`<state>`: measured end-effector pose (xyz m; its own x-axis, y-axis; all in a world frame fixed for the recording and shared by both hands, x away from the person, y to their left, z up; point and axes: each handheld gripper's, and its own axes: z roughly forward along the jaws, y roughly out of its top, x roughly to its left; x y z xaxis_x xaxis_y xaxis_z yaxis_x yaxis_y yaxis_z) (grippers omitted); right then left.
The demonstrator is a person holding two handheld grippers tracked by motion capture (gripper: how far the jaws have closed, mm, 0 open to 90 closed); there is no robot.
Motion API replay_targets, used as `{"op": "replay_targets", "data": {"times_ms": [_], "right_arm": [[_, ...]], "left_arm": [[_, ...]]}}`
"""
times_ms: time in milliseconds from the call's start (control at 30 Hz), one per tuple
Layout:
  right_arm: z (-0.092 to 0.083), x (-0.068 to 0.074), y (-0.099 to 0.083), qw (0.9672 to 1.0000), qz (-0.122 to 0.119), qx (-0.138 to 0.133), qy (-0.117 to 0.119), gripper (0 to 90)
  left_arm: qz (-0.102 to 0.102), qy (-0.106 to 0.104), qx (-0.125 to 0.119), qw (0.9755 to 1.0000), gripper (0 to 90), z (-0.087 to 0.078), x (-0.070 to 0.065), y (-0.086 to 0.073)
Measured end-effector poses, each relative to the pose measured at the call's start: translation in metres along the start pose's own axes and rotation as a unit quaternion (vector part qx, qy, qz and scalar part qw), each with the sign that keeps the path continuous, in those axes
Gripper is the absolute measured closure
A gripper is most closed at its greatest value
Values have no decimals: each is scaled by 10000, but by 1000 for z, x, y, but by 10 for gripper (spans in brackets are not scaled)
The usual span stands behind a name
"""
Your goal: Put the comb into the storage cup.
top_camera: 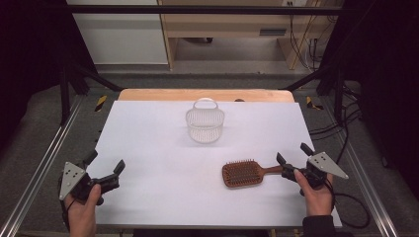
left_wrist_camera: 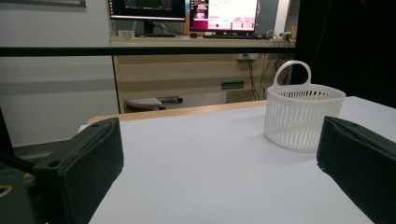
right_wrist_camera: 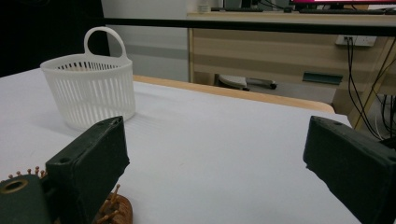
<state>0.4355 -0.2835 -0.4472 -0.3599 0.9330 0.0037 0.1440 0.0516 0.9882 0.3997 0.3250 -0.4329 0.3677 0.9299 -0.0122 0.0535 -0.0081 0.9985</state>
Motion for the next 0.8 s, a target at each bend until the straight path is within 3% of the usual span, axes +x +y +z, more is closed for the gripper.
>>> {"op": "replay_targets", "data": {"times_ms": [600, 800], "right_arm": [[2, 1, 1, 9993, 156, 205, -252, 88], [3, 2, 5, 9983, 141, 518, -234, 138]], "left_arm": [[64, -10, 10, 10000, 8, 0, 0, 0], [98, -8, 34, 9999, 8, 1, -1, -1]]}}
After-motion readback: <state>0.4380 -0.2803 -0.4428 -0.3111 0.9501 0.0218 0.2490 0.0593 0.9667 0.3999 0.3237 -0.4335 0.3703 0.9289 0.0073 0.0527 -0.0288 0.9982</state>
